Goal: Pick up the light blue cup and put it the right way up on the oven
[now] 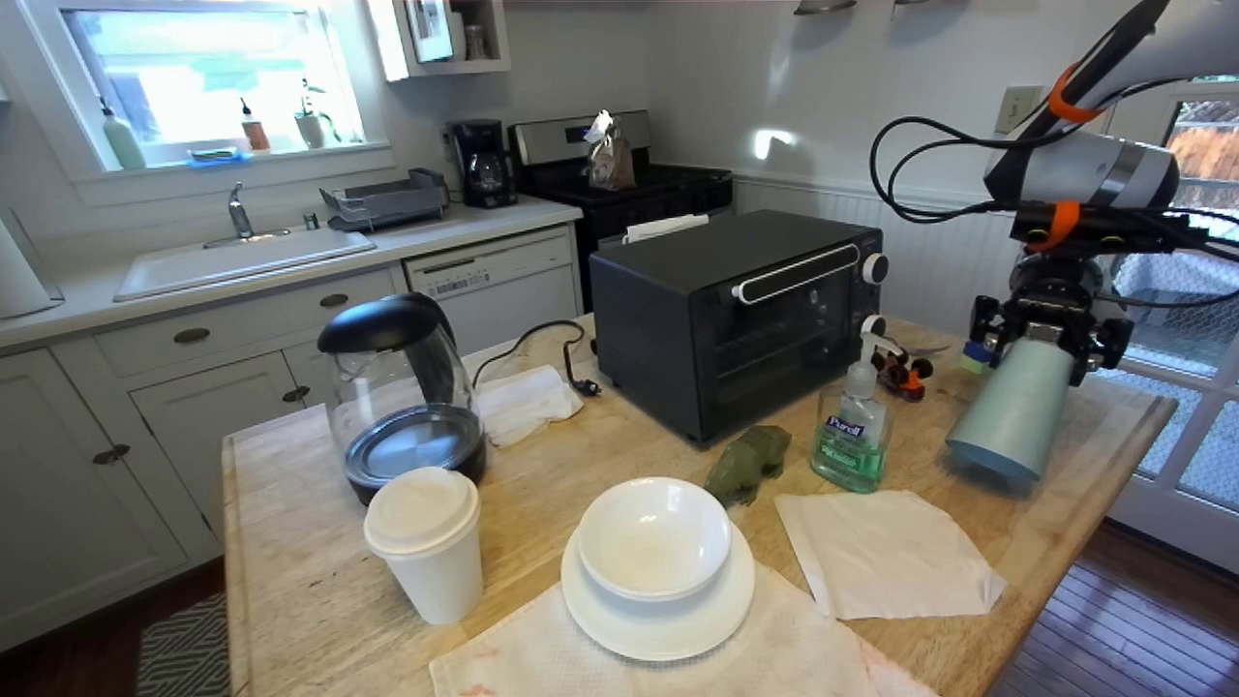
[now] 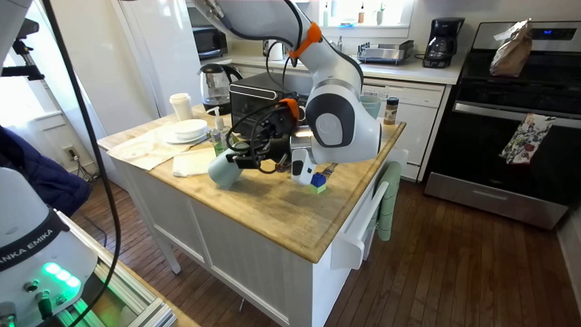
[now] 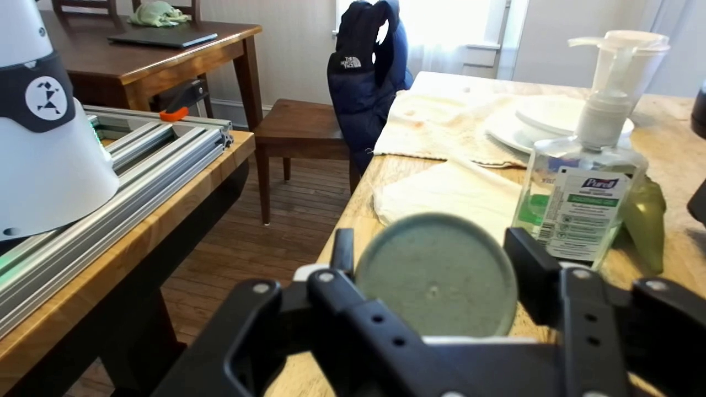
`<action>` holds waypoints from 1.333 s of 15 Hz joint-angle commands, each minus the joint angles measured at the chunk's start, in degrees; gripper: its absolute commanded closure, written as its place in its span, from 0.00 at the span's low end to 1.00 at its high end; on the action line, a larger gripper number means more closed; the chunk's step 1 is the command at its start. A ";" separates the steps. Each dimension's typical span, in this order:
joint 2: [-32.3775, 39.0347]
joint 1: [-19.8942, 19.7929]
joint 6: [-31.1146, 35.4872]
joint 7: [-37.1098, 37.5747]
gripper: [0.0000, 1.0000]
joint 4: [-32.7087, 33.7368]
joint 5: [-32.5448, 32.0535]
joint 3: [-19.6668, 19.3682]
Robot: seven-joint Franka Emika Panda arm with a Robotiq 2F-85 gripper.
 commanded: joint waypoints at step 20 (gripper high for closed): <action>-0.26 4.05 15.95 3.53 0.56 1.41 -7.06 -2.66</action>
